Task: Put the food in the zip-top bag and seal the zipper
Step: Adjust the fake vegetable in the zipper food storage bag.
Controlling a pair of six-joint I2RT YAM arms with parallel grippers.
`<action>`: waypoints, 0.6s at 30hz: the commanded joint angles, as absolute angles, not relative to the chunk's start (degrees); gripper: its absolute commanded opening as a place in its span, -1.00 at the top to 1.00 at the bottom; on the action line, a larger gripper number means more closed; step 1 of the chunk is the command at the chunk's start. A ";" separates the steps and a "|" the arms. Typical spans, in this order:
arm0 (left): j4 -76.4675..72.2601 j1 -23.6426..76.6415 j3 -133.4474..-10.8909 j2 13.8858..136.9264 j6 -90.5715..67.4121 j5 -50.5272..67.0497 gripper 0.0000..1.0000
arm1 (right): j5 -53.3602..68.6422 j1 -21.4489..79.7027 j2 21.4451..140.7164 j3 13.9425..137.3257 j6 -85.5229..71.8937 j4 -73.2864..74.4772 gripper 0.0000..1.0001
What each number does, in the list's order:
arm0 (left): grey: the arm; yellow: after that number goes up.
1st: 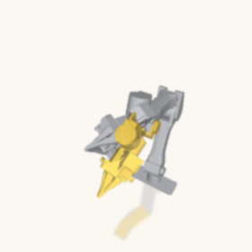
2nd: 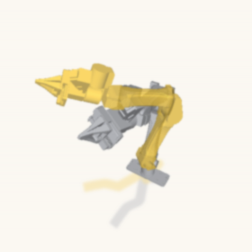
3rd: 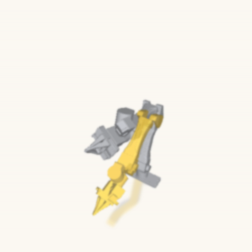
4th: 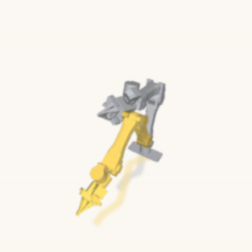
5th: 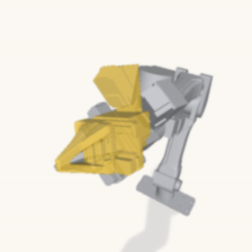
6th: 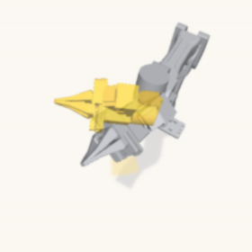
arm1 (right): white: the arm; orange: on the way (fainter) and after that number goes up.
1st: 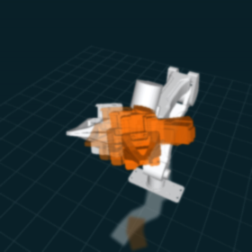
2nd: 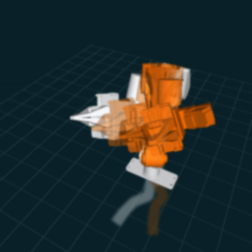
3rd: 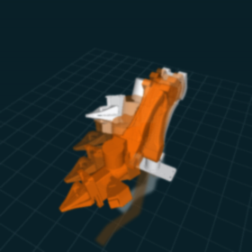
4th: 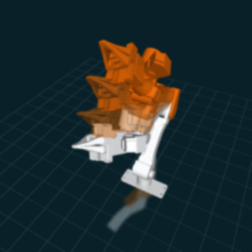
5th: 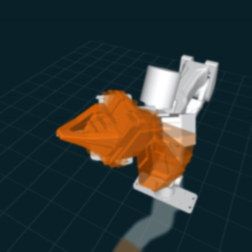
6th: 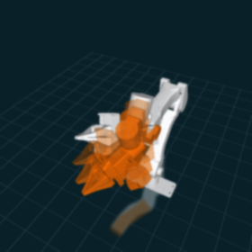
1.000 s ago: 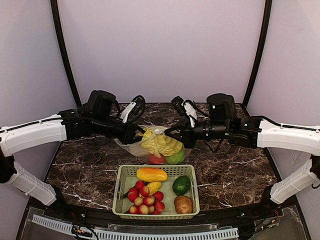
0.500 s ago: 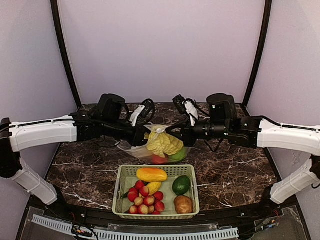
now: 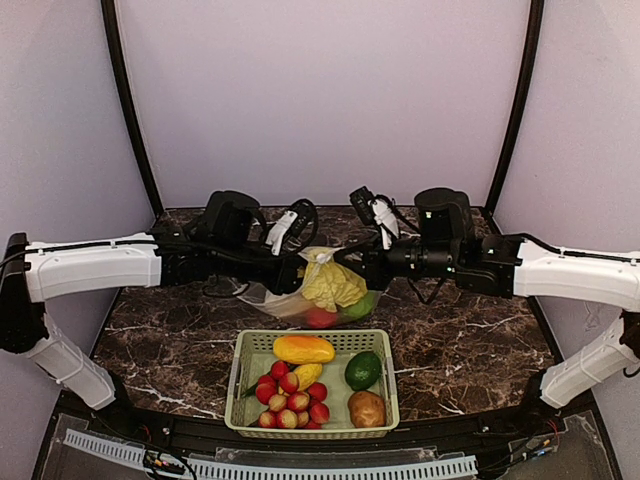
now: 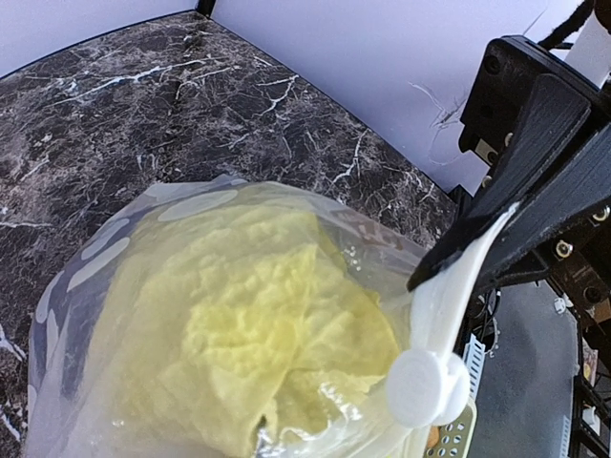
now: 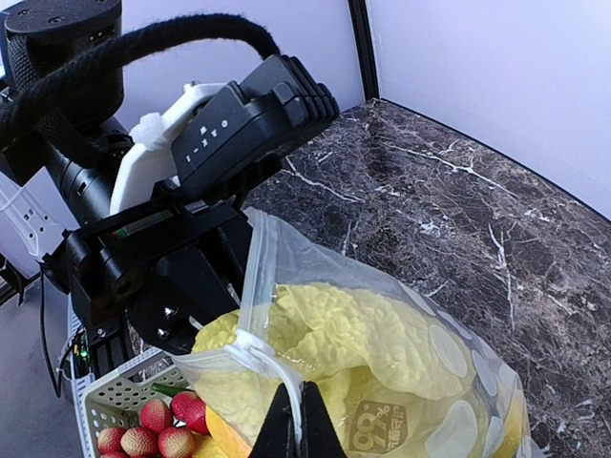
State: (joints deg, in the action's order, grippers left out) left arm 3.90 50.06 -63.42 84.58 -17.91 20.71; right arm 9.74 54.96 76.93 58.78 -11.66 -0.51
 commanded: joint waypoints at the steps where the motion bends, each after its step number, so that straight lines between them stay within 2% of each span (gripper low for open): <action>1: 6.62 50.26 -64.37 82.03 -17.34 15.90 0.80 | 8.64 54.59 75.65 57.79 -12.49 -4.12 1.00; 10: 17.24 49.41 -63.42 72.86 -17.80 9.95 0.44 | 8.92 54.51 75.01 57.20 -12.62 -4.25 1.00; 18: 13.45 49.36 -64.64 72.97 -22.78 16.13 0.26 | 9.27 54.49 75.12 57.58 -12.73 -4.35 1.00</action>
State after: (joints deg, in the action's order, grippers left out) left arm 13.82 49.50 -63.55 72.14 -19.81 12.86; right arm 9.13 54.72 76.25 57.93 -12.32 -1.76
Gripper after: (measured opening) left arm 0.359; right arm 0.007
